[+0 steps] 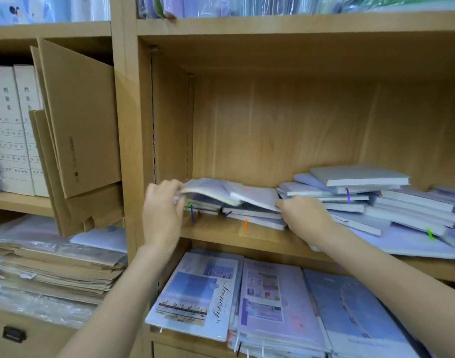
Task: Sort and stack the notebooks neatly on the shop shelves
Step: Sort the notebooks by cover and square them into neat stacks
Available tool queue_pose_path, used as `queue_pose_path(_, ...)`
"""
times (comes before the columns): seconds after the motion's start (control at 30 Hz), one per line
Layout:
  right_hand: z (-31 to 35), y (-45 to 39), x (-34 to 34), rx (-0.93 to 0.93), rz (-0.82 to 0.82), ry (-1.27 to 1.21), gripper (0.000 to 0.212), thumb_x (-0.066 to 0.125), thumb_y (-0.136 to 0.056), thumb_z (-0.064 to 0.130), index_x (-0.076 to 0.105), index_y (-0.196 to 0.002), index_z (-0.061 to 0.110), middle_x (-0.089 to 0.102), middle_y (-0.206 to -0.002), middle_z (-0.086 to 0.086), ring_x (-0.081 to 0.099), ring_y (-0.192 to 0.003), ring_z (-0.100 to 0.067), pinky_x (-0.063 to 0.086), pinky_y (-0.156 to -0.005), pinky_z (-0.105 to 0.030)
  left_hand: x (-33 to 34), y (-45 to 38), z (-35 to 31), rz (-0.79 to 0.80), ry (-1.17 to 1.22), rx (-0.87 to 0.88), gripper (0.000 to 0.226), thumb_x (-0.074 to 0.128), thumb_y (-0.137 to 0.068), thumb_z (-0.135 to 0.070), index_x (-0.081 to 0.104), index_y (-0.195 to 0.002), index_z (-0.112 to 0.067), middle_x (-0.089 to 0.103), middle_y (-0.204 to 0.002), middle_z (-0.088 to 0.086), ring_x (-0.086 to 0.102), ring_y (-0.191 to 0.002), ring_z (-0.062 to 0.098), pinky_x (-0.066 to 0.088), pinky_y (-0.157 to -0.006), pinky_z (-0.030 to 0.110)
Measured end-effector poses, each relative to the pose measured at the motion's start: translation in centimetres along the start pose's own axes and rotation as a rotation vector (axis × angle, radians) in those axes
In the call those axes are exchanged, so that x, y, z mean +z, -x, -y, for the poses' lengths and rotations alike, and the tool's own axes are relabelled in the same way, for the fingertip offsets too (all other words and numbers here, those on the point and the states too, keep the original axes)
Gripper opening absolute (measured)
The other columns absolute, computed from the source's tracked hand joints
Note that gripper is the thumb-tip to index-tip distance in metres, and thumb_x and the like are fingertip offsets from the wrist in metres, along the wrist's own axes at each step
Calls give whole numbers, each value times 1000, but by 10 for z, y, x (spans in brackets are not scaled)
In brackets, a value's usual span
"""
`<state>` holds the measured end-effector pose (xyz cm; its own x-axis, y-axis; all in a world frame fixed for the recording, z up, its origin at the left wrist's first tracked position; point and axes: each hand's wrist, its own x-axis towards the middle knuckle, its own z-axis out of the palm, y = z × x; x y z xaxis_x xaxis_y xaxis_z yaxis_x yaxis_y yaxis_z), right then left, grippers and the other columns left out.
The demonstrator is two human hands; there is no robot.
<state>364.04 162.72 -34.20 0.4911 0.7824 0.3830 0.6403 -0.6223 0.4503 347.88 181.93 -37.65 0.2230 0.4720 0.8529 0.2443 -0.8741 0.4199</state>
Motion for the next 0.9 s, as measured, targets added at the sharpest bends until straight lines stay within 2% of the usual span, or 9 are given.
queue_pose_path(0.07,1,-5,-1,31,13,-146,20,48,-91,6,55,-109,11,60,-106,-11,60,-97,-29,41,-64,-33,-23,-16,-2,-66,-40,81,3,62,-86,-11,61,-88,-11,56,-80,0,36,-79,13,25,-68,22)
queue_pose_path(0.17,6,-4,-21,137,17,-860,38,55,-93,32,54,-124,12,58,-122,-8,54,-114,-23,45,-91,-33,-47,-24,-14,-73,-9,221,6,62,-85,-8,62,-90,-11,59,-83,-2,32,-80,12,26,-71,25)
queue_pose_path(0.23,11,1,-45,186,-5,-1258,45,52,-91,44,53,-125,15,58,-125,-4,52,-119,-18,41,-98,-32,-57,-21,-26,-91,23,300,9,62,-84,-7,64,-91,-12,61,-85,-5,29,-80,9,24,-69,24)
queue_pose_path(0.37,10,19,-93,171,245,-1957,49,39,-93,54,54,-118,14,67,-112,-9,64,-104,-23,44,-96,-41,-71,-21,-59,-242,34,457,12,63,-81,-3,65,-90,-11,66,-89,-7,30,-80,8,21,-72,22)
queue_pose_path(0.47,-16,32,-114,187,209,-2540,65,43,-92,53,50,-122,-5,64,-114,-20,65,-102,-29,55,-85,-42,-65,-24,-95,-265,55,585,18,57,-78,-1,61,-91,-12,68,-90,-3,38,-82,16,23,-74,25)
queue_pose_path(0.53,-38,48,-119,226,92,-2580,63,44,-94,45,48,-122,-12,64,-107,-18,65,-97,-26,58,-77,-37,-48,-21,-121,-224,80,645,19,51,-78,-3,58,-91,-15,67,-91,-2,41,-85,18,24,-75,26)
queue_pose_path(0.67,-88,92,-102,330,-151,-2400,16,46,-94,-3,52,-108,-9,59,-93,-16,65,-79,-21,58,-64,-22,7,-7,-180,-140,194,632,24,50,-78,-5,67,-94,-12,66,-98,4,41,-92,21,30,-78,28)
queue_pose_path(0.8,-154,140,-68,512,-392,-2313,27,42,-90,-15,50,-115,-6,52,-85,-12,59,-78,-19,58,-66,-27,66,23,-242,48,351,767,53,44,-71,10,57,-114,-17,59,-111,16,40,-100,25,42,-81,30)
queue_pose_path(0.9,-209,170,-34,652,-620,-2259,39,41,-89,-17,49,-124,-4,54,-92,-13,59,-74,-17,58,-66,-28,96,37,-284,176,337,762,49,34,-72,-1,60,-113,-8,59,-113,19,40,-101,25,37,-87,30)
